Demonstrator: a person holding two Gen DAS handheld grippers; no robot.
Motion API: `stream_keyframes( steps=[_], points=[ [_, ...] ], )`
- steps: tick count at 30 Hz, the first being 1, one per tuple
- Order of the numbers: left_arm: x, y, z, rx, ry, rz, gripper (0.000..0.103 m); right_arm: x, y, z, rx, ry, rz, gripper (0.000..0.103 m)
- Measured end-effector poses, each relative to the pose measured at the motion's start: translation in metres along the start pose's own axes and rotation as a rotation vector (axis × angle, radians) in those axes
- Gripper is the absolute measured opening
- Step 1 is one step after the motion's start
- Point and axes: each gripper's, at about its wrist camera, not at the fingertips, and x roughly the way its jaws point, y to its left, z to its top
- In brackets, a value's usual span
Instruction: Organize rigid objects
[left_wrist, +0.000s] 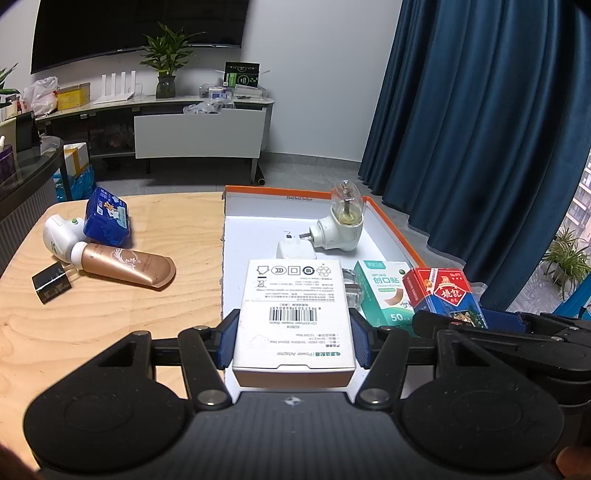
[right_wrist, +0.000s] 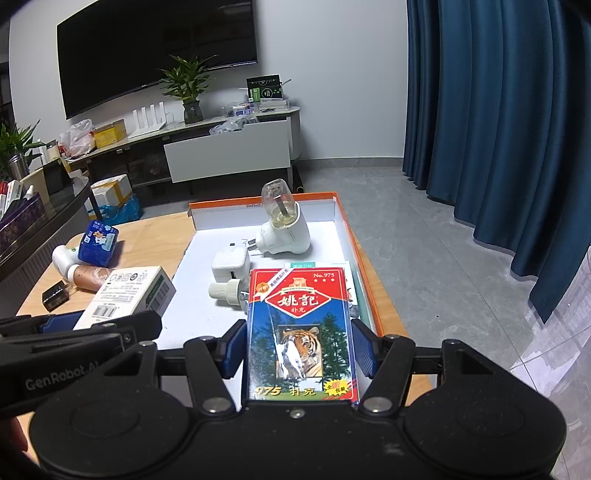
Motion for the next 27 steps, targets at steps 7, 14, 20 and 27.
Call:
stream_keyframes(
  steps=[7,14,20,27],
  points=[
    [0.002,0.0,-0.001,-0.002,0.004,-0.001,0.06,0.003,0.001,-0.001,0.001,0.003,-0.002,0.071],
    [0.003,0.001,0.0,-0.004,0.008,0.0,0.06,0.003,0.0,-0.001,0.001,0.006,-0.002,0.071],
    [0.005,0.001,-0.001,-0.006,0.015,0.003,0.06,0.009,-0.001,-0.004,0.004,0.016,-0.003,0.071],
    [0.007,0.001,0.0,-0.007,0.023,0.004,0.06,0.012,-0.001,-0.003,0.007,0.025,-0.002,0.071]
  ],
)
